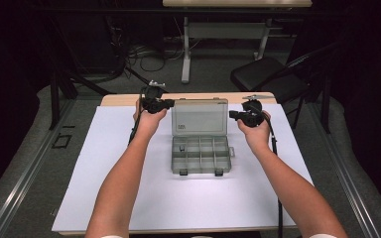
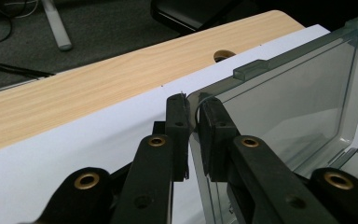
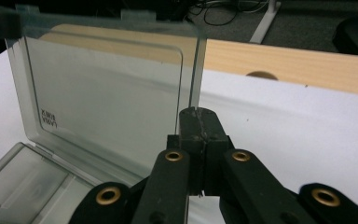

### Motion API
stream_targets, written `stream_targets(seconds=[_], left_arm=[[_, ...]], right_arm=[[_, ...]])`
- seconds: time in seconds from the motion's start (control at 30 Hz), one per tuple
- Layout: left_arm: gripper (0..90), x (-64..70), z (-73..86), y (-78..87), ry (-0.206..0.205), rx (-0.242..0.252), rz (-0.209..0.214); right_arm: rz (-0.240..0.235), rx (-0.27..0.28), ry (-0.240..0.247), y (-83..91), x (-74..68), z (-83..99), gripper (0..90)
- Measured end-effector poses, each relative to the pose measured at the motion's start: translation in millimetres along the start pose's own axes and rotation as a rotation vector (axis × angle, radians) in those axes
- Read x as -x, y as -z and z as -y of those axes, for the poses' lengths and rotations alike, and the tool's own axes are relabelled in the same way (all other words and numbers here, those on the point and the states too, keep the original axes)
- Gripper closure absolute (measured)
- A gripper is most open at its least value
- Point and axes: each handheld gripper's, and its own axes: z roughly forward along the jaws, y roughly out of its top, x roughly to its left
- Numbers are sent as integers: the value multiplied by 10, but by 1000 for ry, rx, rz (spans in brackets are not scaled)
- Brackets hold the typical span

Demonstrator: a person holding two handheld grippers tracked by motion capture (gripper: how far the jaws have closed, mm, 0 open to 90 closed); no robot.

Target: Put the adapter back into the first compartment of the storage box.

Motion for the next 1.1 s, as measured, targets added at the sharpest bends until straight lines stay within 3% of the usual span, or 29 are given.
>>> stream_targets(seconds=[0.43, 0.83, 1.1], left_arm=[[827, 64, 31, 85, -31, 15, -9], [826, 154, 135, 189, -81, 83, -21], [827, 194, 181, 259, -100, 98, -17]], right_arm=[[-5, 16, 9, 132, -59, -390, 900], [-13, 39, 25, 137, -201, -555, 900], [-3, 34, 24, 101, -233, -619, 900]])
